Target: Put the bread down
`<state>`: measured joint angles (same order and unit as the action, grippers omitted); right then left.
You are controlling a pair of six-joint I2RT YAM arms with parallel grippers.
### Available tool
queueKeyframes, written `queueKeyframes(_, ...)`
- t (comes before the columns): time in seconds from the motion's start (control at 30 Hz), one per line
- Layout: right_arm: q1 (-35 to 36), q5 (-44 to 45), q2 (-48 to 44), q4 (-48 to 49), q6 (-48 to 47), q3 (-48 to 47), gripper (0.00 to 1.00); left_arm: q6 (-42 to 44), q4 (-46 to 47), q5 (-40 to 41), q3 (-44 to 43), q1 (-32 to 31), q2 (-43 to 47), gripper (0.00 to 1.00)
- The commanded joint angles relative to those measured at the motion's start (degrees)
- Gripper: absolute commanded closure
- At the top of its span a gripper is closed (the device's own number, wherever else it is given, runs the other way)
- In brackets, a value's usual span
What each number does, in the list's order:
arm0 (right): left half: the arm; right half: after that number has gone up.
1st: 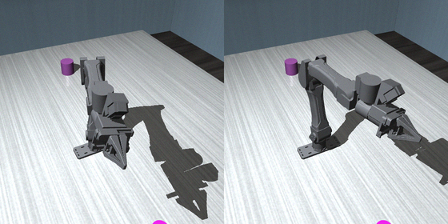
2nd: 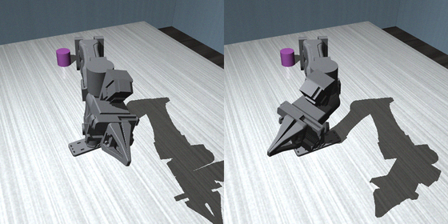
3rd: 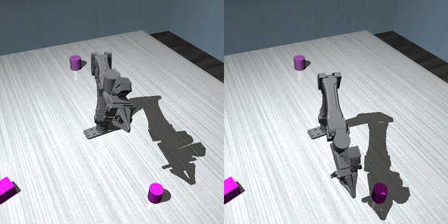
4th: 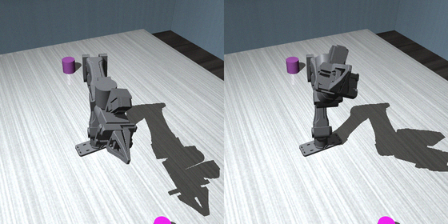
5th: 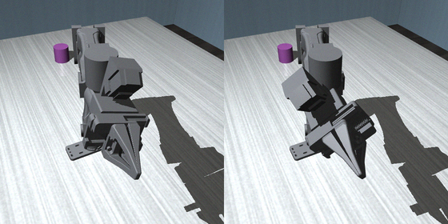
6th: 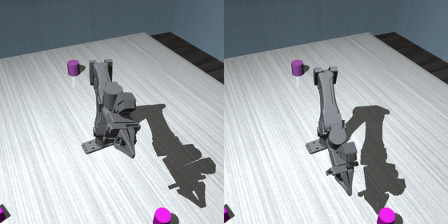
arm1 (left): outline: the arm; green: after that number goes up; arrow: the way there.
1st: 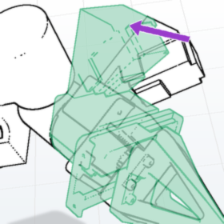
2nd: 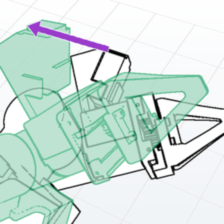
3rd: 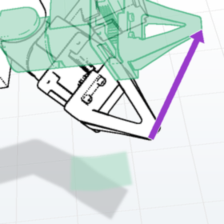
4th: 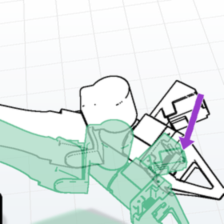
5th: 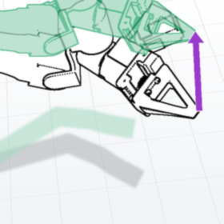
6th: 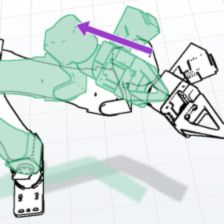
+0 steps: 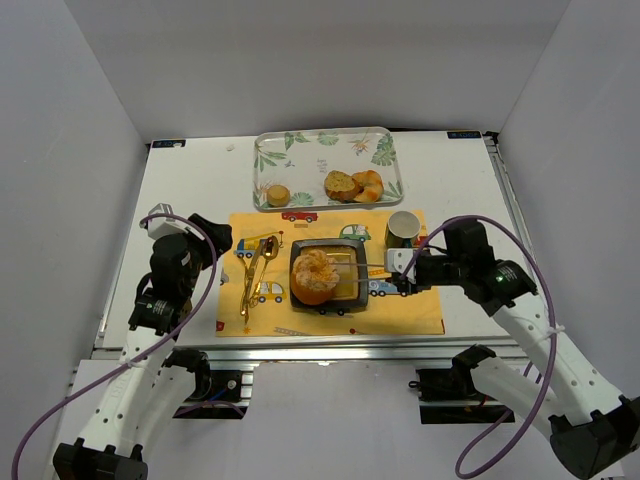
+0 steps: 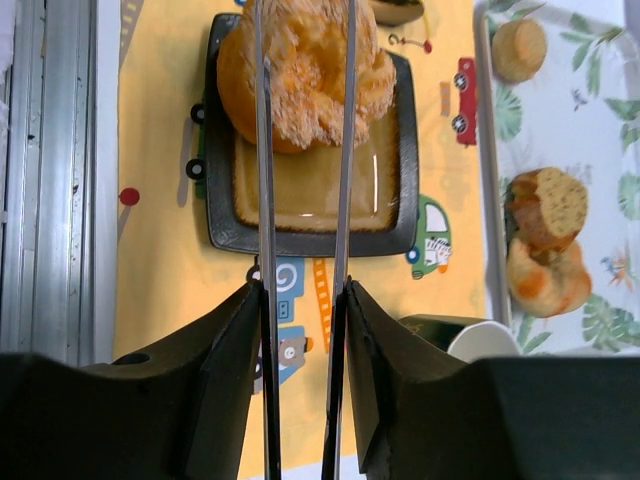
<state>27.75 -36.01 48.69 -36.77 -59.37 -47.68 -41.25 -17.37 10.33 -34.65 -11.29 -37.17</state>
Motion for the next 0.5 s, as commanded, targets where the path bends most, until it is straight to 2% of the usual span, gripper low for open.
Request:
queueKeyframes(0.0,-0.15,-2.84,-0.96,-0.93,-0.48,-3.12,0.57,-0.23,0.75,-0.48,-0.06,0.30,0.78,0.16)
queueKeyframes(0.13,-0.24,-2.92,-1.23,0.99,0.65,-2.85,0.59,-0.23,0.93,-0.48,-0.06,0.30,0.78,0.16)
queueKeyframes(0.23,-0.24,-1.44,1.05,9.41,10.21,-5.04,0.65,-0.23,1.19,-0.57,-0.06,0.30,0.61,0.16)
queueKeyframes(0.27,-0.15,-0.39,4.28,12.05,16.60,-5.92,0.68,-0.23,1.28,-0.57,-0.06,0.30,0.52,0.16)
queueKeyframes(0.3,-0.15,1.36,6.40,14.60,19.10,-7.06,0.73,-0.23,1.54,-0.57,0.02,0.30,0.43,0.16)
queueKeyframes(0.33,-0.15,2.34,8.68,18.28,21.38,-9.69,0.75,-0.32,1.63,-0.66,0.03,0.30,0.34,0.16)
queueKeyframes(0.47,-0.24,5.95,24.38,22.53,27.73,-18.99,0.81,-0.32,1.63,-0.66,0.03,0.30,0.43,0.18)
